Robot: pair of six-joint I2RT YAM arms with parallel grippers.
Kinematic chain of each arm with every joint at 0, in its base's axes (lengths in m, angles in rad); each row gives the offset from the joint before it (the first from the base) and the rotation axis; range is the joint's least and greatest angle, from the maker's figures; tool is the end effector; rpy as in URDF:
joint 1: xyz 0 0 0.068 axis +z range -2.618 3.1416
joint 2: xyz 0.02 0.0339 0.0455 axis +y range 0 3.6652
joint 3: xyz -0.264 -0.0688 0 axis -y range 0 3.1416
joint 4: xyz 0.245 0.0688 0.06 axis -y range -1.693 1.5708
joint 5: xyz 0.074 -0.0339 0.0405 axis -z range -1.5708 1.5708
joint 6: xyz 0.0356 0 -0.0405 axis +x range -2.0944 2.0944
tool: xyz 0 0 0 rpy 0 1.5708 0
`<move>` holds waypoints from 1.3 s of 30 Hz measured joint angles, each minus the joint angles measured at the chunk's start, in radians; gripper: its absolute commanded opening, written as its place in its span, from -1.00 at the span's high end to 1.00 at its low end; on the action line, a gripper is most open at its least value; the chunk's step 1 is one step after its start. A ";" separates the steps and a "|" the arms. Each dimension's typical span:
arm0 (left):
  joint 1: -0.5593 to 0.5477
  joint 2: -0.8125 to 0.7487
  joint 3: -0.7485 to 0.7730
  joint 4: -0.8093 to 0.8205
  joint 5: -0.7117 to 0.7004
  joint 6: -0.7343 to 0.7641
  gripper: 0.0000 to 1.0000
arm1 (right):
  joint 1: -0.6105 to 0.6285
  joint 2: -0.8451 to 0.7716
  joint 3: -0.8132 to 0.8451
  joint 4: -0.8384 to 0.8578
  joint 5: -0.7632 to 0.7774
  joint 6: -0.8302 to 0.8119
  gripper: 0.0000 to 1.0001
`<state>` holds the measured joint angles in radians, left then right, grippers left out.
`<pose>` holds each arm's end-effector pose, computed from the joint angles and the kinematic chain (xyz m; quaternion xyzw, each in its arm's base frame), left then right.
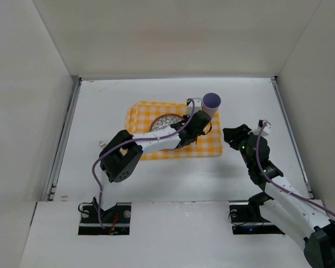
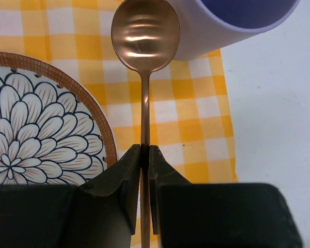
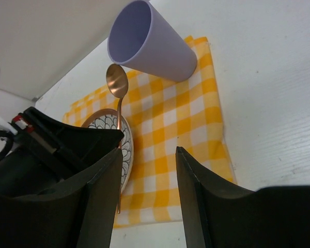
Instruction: Set the dinner table for one person
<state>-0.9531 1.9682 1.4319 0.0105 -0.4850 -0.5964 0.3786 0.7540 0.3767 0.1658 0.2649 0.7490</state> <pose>0.2769 -0.3610 0.2304 0.0313 0.8491 -0.1902 0.4917 0.1738 0.0591 0.2370 0.2236 0.7425 0.2461 0.5815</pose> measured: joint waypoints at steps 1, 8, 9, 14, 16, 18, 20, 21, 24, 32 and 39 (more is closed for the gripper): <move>0.000 0.008 0.001 0.000 0.002 -0.009 0.96 | 0.000 0.001 0.000 0.000 0.000 0.000 -0.03; 0.000 0.064 0.017 0.015 0.011 -0.063 0.96 | -0.001 0.005 0.000 0.000 -0.008 0.004 -0.03; 0.000 0.074 0.017 0.017 0.011 -0.073 0.96 | -0.005 0.003 0.000 0.000 -0.009 0.004 -0.03; 0.000 0.114 0.017 0.023 0.013 -0.122 0.94 | -0.019 -0.004 -0.001 0.000 -0.011 0.007 -0.03; 0.000 0.127 0.017 0.024 0.015 -0.138 0.90 | -0.019 -0.001 -0.001 0.001 -0.011 0.007 -0.02; 0.000 0.131 0.017 0.024 0.018 -0.148 0.81 | -0.019 0.007 -0.001 0.001 -0.011 0.007 -0.02; 0.000 0.131 0.016 0.032 0.018 -0.155 0.71 | -0.019 0.017 -0.001 0.000 -0.011 0.007 -0.02; 0.000 0.131 0.015 0.044 0.019 -0.159 0.65 | -0.019 0.020 -0.001 0.000 -0.011 0.007 -0.02; -0.001 0.125 -0.004 0.080 0.019 -0.167 0.55 | -0.019 0.024 -0.001 0.001 -0.012 0.007 -0.02; -0.007 -0.019 -0.168 0.112 0.017 -0.166 0.52 | -0.019 0.025 -0.001 0.000 -0.014 0.007 0.02; 0.044 -0.440 -0.484 0.093 -0.011 -0.164 0.40 | -0.018 0.025 -0.001 0.001 -0.018 0.006 0.59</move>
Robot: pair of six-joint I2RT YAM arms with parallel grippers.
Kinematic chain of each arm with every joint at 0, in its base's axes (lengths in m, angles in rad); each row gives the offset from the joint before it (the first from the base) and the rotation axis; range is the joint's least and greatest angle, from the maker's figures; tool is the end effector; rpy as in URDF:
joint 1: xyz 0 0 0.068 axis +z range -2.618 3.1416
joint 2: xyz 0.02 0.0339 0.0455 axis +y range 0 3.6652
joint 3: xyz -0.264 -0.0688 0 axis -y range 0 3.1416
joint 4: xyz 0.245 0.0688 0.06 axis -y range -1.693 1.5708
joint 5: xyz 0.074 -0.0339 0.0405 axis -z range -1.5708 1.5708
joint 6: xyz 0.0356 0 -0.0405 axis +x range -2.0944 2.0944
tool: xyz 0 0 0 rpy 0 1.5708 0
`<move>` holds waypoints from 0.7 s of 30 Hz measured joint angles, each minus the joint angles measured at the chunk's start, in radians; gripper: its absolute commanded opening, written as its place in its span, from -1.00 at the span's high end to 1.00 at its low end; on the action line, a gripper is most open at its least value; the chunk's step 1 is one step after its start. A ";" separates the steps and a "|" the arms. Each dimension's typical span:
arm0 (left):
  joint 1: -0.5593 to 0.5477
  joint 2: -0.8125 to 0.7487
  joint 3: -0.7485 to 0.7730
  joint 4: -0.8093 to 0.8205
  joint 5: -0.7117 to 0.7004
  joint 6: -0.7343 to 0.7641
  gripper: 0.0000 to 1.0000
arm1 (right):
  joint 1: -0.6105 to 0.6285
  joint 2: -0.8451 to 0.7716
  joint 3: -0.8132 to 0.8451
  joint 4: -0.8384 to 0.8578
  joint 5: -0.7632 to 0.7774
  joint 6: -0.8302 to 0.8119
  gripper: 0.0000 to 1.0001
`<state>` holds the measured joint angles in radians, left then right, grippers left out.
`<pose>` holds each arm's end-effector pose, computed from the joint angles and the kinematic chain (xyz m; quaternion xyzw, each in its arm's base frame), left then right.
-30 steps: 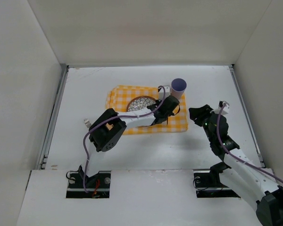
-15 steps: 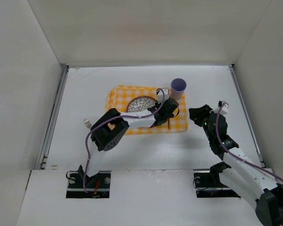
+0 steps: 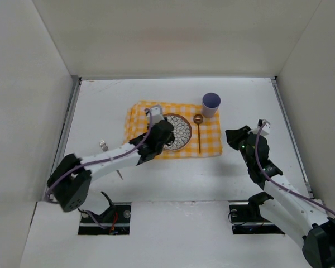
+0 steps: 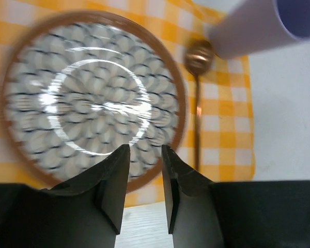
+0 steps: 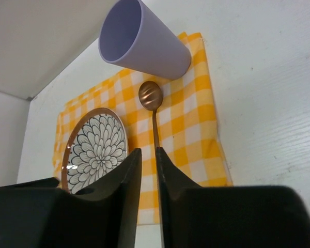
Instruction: Set the dinner table for one person
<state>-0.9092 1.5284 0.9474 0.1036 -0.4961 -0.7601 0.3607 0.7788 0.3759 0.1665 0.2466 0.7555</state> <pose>0.2223 -0.2579 0.2446 -0.0656 0.8353 -0.2326 0.4938 0.1776 0.0577 0.2327 0.2275 0.7495 0.2433 0.5721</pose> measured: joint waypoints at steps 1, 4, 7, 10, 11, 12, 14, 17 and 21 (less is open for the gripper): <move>0.031 -0.074 -0.049 -0.018 -0.012 -0.003 0.37 | 0.002 0.001 0.000 0.000 0.000 0.000 0.60; 0.158 -0.282 -0.190 -0.124 -0.058 -0.027 0.33 | 0.016 0.008 0.000 0.003 0.000 0.000 0.53; 0.284 -0.444 -0.298 -0.255 -0.111 -0.049 0.33 | 0.034 0.026 0.000 0.013 -0.008 -0.003 0.39; 0.367 -0.545 -0.384 -0.356 -0.134 -0.070 0.33 | 0.051 0.036 0.000 0.026 -0.011 -0.009 0.30; 0.396 -0.565 -0.409 -0.382 -0.135 -0.080 0.33 | 0.054 0.039 0.000 0.028 -0.011 -0.011 0.29; 0.422 -0.577 -0.428 -0.404 -0.137 -0.089 0.34 | 0.055 0.043 0.000 0.029 -0.014 -0.012 0.28; 0.484 -0.586 -0.467 -0.434 -0.136 -0.107 0.34 | 0.058 0.047 0.000 0.029 -0.016 -0.015 0.25; 0.558 -0.578 -0.504 -0.453 -0.128 -0.121 0.36 | 0.060 0.047 0.000 0.030 -0.018 -0.018 0.25; 0.586 -0.521 -0.510 -0.428 -0.107 -0.111 0.39 | 0.061 0.054 0.000 0.032 -0.020 -0.019 0.23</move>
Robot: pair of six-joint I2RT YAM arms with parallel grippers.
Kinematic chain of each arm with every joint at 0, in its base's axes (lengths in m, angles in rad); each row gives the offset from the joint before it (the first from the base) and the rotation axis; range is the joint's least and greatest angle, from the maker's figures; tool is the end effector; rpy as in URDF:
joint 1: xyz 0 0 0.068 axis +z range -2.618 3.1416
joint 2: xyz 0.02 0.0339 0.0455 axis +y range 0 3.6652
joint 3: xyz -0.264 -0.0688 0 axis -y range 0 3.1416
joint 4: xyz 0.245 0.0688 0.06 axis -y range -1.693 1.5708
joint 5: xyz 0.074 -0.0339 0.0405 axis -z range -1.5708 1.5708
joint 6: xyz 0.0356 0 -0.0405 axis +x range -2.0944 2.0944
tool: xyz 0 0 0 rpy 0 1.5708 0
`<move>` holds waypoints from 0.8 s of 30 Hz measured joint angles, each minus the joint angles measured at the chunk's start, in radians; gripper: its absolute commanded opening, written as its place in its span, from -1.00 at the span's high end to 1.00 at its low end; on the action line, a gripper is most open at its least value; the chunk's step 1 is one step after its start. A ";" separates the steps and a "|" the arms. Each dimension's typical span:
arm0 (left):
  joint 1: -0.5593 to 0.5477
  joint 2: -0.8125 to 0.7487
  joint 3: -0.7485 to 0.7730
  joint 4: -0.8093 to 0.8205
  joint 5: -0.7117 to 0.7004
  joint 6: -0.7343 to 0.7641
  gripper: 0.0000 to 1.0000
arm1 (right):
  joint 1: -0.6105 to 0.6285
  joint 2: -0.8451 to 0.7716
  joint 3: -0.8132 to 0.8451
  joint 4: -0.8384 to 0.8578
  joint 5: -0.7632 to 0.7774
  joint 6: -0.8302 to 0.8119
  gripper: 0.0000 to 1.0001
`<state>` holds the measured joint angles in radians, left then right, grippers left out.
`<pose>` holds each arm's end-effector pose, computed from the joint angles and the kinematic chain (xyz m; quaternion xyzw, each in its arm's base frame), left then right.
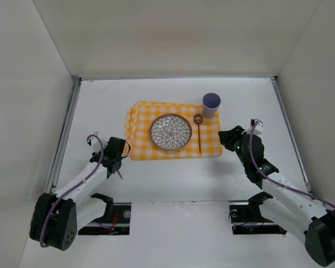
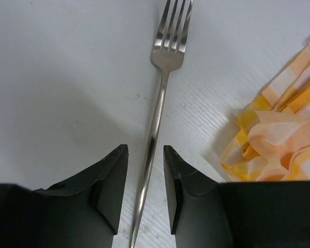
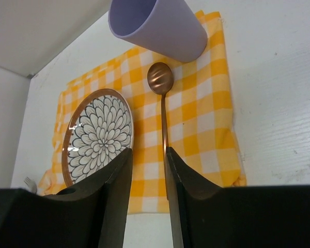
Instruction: Set the dinner table for one person
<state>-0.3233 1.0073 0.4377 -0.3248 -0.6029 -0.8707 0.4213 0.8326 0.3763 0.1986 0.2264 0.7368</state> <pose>0.1793 -0.0388 0.1745 -0.3383 0.8407 0.0535 0.4195 0.1801 0.0720 0.2270 0.1917 0.7664 0.2570 0.5566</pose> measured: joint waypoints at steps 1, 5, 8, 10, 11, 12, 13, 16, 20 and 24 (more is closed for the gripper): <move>0.001 0.020 0.000 0.008 0.005 0.003 0.39 | 0.003 0.005 0.000 0.001 -0.001 0.000 0.23; 0.008 0.090 0.000 0.052 0.027 0.018 0.48 | 0.014 0.026 0.001 0.004 -0.006 -0.002 0.23; 0.016 0.131 -0.003 0.084 0.051 0.025 0.58 | 0.018 0.034 0.001 0.004 -0.009 -0.005 0.21; 0.021 0.141 -0.006 0.109 0.058 0.032 0.70 | 0.019 0.034 0.001 0.005 -0.009 -0.007 0.21; 0.027 0.141 -0.007 0.117 0.067 0.034 0.76 | 0.019 0.034 0.001 0.006 -0.009 -0.007 0.21; 0.033 0.140 -0.010 0.128 0.076 0.038 0.81 | 0.019 0.034 0.001 0.006 -0.009 -0.007 0.21; 0.039 0.139 -0.013 0.140 0.081 0.043 0.87 | 0.019 0.037 0.001 0.009 -0.009 -0.007 0.20; 0.055 0.118 -0.029 0.165 0.101 0.056 0.96 | 0.019 0.045 0.001 0.012 -0.009 -0.008 0.19; 0.066 0.032 -0.059 0.138 0.126 0.074 0.98 | 0.019 0.047 0.002 0.013 -0.009 -0.007 0.19; 0.040 -0.076 -0.047 0.080 0.121 0.106 0.98 | 0.019 0.047 0.002 0.013 -0.009 -0.007 0.19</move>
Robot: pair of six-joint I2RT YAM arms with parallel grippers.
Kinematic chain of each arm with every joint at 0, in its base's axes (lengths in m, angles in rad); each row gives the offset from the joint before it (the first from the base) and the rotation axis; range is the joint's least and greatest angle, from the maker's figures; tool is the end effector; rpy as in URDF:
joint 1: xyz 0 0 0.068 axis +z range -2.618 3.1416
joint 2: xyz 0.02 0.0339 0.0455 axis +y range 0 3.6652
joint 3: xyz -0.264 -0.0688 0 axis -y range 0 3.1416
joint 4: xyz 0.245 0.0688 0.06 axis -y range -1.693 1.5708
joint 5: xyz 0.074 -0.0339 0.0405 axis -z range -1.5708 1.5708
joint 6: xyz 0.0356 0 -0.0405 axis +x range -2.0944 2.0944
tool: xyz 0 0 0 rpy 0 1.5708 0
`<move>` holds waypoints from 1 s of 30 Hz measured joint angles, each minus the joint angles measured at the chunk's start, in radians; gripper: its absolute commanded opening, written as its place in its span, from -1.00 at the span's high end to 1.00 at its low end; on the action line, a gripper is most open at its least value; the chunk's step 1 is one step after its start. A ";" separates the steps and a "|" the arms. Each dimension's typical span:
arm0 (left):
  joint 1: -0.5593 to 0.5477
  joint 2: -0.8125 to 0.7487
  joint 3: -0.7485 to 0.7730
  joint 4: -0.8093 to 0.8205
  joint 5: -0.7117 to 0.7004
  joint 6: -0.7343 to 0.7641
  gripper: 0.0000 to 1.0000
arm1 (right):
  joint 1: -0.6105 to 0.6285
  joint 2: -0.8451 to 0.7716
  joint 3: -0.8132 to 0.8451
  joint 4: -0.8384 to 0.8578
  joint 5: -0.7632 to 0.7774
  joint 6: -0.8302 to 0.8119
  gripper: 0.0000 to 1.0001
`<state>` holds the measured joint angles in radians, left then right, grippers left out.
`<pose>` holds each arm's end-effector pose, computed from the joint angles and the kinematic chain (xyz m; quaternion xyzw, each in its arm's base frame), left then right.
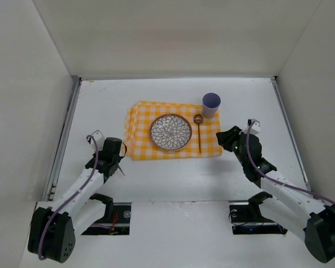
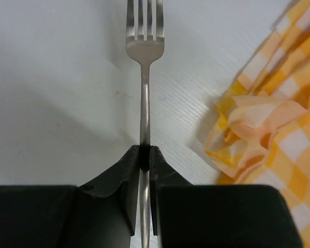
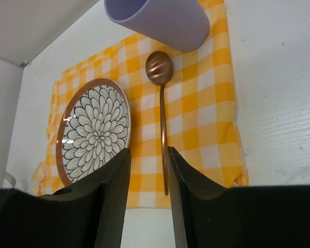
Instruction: Set the dinner table for one person
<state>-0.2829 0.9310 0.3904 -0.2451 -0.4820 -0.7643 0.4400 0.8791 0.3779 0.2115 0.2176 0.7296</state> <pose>0.1755 -0.0338 0.1760 -0.3026 0.8496 0.0052 0.4320 0.1838 0.0780 0.2207 0.1792 0.7793 0.2554 0.5434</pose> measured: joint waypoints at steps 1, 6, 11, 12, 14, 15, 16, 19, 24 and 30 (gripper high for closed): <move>-0.016 -0.014 0.019 -0.022 -0.009 0.011 0.96 | 0.000 0.000 0.000 0.000 0.000 0.000 0.19; -0.164 0.054 0.196 -0.045 -0.052 0.096 0.93 | 0.000 0.011 0.001 0.001 0.000 0.000 0.19; -0.283 0.319 0.408 0.038 -0.065 0.223 0.93 | 0.000 0.013 0.001 0.001 0.000 -0.001 0.18; -0.297 0.373 0.441 0.056 -0.065 0.251 0.93 | 0.000 0.012 0.001 0.001 0.001 -0.001 0.18; -0.315 0.462 0.492 0.085 -0.064 0.304 0.93 | 0.000 0.011 0.001 0.002 0.001 -0.003 0.18; -0.322 0.501 0.515 0.093 -0.063 0.330 0.93 | 0.000 0.011 0.001 0.003 0.001 -0.003 0.18; -0.325 0.533 0.533 0.099 -0.063 0.355 0.93 | 0.000 0.011 0.001 0.003 0.001 -0.004 0.18; -0.323 0.596 0.565 0.114 -0.062 0.420 0.93 | 0.000 0.009 0.001 0.003 0.001 -0.004 0.17; -0.303 0.665 0.586 0.151 -0.061 0.492 0.92 | 0.001 -0.001 0.001 0.005 0.001 -0.004 0.17; -0.284 0.735 0.587 0.184 -0.055 0.524 0.91 | 0.002 -0.002 0.001 0.005 0.001 -0.005 0.16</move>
<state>-0.5671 1.6665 0.9771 -0.0612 -0.5365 -0.2405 0.4416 0.8776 0.3786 0.2165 0.2184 0.7250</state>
